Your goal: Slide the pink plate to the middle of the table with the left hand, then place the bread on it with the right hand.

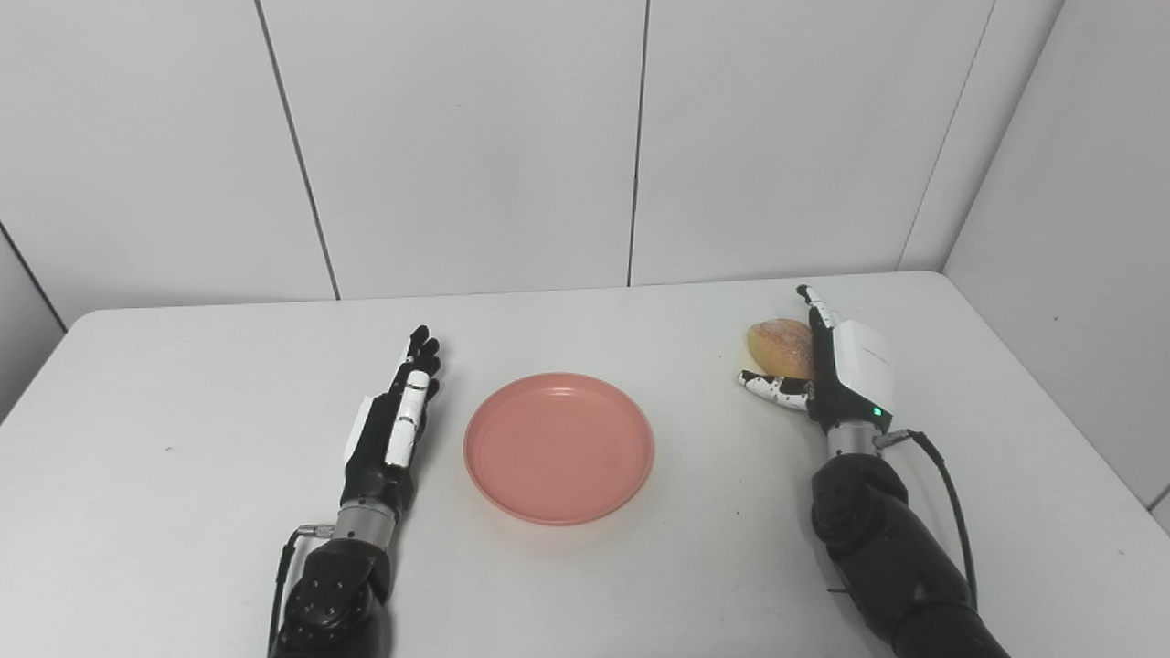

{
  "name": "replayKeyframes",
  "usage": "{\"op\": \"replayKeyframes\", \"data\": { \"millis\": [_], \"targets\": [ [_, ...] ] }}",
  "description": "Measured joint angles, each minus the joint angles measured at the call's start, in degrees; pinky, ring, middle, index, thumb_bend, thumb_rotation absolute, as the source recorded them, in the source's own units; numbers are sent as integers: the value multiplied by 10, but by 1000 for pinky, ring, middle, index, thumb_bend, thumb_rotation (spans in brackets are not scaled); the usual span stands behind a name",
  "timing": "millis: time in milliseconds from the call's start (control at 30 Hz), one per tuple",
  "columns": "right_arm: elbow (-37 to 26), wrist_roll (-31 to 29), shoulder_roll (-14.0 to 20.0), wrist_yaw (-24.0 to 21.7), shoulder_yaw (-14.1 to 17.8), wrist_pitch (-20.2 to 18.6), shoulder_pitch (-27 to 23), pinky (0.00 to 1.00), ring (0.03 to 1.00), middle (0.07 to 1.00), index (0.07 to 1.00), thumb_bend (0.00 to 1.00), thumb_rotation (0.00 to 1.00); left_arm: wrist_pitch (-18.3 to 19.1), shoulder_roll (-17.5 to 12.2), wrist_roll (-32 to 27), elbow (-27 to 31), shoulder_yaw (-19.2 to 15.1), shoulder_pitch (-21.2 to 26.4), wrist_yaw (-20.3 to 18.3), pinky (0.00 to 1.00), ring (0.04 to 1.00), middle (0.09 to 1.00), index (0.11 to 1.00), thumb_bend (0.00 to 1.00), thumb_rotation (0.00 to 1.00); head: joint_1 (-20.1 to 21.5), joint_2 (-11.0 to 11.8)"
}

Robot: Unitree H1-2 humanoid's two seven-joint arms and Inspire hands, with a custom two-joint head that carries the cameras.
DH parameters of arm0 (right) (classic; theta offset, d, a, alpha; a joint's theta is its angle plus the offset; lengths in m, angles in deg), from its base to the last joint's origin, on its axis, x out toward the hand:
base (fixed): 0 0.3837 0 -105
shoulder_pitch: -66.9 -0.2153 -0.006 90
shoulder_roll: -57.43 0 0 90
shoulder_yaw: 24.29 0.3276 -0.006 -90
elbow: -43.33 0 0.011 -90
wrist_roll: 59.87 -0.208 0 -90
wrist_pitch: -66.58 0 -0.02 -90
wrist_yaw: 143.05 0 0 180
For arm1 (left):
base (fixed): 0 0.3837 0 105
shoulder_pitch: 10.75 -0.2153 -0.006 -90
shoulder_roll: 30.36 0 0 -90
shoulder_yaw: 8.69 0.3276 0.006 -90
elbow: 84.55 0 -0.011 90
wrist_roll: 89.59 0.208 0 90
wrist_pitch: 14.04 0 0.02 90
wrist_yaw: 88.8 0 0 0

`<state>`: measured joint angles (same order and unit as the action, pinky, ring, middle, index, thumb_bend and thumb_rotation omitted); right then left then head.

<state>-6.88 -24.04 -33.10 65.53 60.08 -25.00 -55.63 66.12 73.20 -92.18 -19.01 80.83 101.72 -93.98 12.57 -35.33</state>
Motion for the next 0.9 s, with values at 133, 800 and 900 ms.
{"op": "replayKeyframes", "data": {
  "millis": [133, 800, 900],
  "targets": [
    [3, -15, 0, 2, 0, 1, -1, 528, 652, 778, 791, 497, 96, 2, 0, 0, 1, 0, 0, -2, 1000, 1000, 998, 996, 487, 1000, 0, 0],
    [38, -48, 1, 53, 0, 38, -14, 404, 522, 616, 683, 409, 0, 10, 0, 0, 3, -1, -1, -3, 1000, 1000, 998, 1000, 496, 1000, -5, -3],
    [38, -49, 1, 60, 0, 44, -14, 390, 488, 567, 662, 457, 0, 10, 0, 0, 2, 0, -1, -3, 1000, 1000, 999, 1000, 502, 1000, -5, -2]
  ]
}}
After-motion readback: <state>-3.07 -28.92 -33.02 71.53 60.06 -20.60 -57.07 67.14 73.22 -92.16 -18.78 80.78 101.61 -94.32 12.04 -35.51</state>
